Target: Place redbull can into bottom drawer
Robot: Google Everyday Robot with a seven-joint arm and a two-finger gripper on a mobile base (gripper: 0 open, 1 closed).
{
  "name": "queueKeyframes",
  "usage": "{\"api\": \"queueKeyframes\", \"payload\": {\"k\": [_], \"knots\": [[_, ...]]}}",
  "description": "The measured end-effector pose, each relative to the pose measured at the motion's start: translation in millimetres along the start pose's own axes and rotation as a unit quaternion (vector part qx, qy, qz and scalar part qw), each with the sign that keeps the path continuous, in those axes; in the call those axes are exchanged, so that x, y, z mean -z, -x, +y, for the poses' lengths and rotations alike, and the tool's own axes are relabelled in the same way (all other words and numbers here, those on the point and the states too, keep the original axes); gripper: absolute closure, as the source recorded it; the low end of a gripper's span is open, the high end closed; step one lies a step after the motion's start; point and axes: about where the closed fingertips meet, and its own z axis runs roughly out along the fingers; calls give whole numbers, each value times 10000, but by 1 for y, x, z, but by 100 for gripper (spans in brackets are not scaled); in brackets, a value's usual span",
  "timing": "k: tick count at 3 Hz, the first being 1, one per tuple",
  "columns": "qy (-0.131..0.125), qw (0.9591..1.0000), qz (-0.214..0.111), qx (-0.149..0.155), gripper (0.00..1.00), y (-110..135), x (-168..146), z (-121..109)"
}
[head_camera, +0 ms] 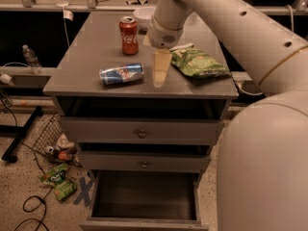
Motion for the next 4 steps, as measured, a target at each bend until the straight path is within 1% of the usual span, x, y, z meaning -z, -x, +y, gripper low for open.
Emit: {"api": "queueKeyframes", "payload": {"k": [1,2,3,4], "knots": [[143,9995,91,272,0,21,-16,-5],[330,9974,107,627,0,49,-33,-6],[442,9959,104,781,0,62,-43,-6],[558,9950,86,825,18,67,-53,-6]]}}
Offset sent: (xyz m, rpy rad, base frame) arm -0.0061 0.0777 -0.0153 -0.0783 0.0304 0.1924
